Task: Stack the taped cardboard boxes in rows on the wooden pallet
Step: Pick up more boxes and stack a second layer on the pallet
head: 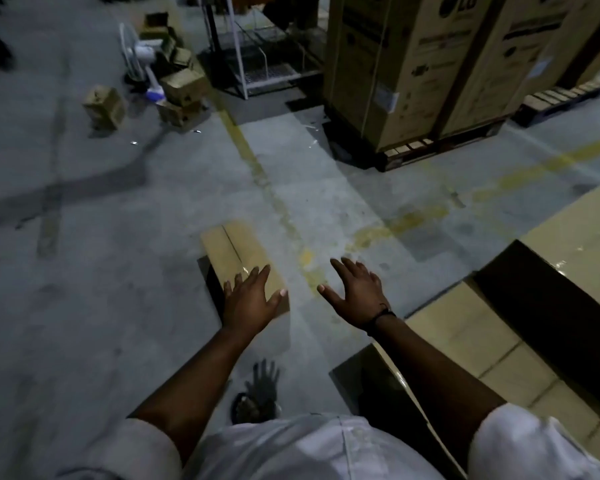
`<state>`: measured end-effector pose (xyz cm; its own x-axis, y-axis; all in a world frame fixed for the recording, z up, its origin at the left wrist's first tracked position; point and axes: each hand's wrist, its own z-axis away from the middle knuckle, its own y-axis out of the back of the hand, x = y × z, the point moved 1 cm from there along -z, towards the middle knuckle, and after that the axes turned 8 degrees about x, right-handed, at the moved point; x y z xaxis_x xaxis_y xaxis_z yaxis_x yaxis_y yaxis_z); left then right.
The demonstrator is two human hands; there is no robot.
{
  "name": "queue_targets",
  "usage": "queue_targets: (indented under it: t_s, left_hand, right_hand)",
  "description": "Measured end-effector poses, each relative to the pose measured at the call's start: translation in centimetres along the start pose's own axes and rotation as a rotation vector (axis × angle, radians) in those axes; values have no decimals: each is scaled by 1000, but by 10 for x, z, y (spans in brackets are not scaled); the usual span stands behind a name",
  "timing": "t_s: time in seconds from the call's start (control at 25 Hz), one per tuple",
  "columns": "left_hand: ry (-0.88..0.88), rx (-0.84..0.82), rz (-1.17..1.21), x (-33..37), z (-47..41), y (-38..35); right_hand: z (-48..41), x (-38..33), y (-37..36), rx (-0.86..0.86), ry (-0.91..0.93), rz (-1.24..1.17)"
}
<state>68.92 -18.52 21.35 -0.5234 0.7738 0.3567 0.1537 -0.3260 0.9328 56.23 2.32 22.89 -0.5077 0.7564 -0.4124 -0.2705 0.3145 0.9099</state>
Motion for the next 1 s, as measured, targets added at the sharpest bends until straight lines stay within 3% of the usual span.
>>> queue_targets:
  t_s: [0.4, 1.0]
  left_hand:
    - [66, -65, -9, -148, -75, 31]
    - [273, -130, 70, -211, -178, -18]
  right_hand:
    - [-104, -130, -87, -94, 55, 9]
    - [-280, -139, -174, -343, 126, 74]
